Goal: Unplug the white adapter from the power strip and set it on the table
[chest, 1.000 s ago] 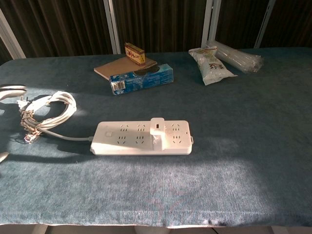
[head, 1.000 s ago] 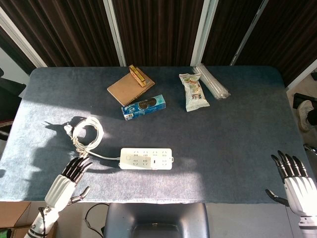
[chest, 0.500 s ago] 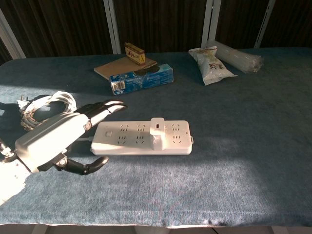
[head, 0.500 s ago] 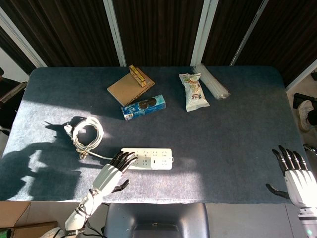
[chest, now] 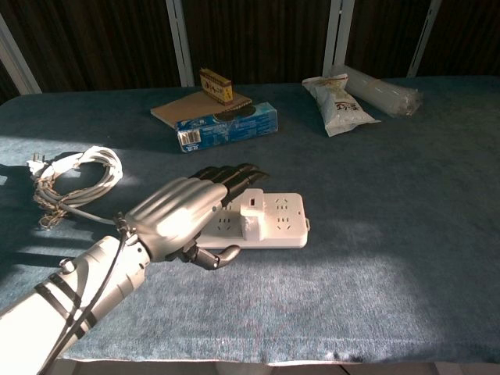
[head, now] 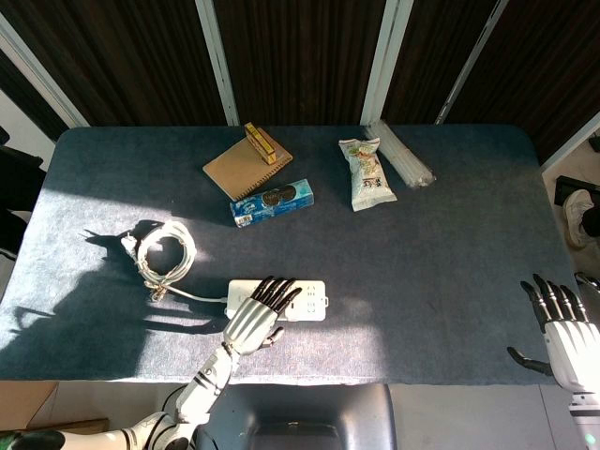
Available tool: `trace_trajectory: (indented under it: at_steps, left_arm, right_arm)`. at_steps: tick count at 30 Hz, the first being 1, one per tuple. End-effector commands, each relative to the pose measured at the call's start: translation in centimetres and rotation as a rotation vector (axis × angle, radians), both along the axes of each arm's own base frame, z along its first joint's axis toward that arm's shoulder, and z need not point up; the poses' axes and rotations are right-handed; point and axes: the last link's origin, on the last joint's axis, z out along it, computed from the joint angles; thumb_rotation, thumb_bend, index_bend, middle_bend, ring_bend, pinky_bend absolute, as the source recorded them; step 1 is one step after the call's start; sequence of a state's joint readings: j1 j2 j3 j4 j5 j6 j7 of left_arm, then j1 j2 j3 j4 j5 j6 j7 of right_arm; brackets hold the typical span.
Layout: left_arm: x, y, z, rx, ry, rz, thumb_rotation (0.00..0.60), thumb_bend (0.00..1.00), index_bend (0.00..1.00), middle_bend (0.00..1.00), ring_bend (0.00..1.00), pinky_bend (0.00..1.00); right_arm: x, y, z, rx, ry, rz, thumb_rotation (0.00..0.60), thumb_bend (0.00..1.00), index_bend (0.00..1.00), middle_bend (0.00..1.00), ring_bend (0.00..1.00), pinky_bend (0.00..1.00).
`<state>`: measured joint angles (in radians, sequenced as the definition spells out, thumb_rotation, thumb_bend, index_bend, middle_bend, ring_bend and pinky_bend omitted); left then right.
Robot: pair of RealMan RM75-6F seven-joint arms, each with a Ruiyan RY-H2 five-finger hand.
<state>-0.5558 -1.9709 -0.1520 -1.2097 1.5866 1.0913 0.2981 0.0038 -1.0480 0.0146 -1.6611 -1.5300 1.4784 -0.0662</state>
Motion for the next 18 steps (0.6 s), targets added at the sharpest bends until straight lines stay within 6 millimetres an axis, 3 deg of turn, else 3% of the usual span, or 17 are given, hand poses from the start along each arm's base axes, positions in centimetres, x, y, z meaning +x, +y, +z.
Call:
trace_trajectory:
  at_steps: [1, 18]
  left_arm:
    - [0.7, 0.6, -0.7, 0.014, 0.018, 0.002, 0.6, 0.36, 0.0, 0.0, 0.0, 0.08]
    - [2.3, 0.7, -2.5, 0.034, 0.051, -0.003, 0.6, 0.36, 0.0, 0.0, 0.0, 0.09]
  right_arm:
    - [0.0, 0.0, 0.0, 0.004, 0.0, -0.002, 0.6, 0.27, 0.0, 0.0, 0.0, 0.0]
    - [0.1, 0.2, 0.4, 0.001, -0.011, 0.003, 0.6, 0.27, 0.0, 0.0, 0.0, 0.0]
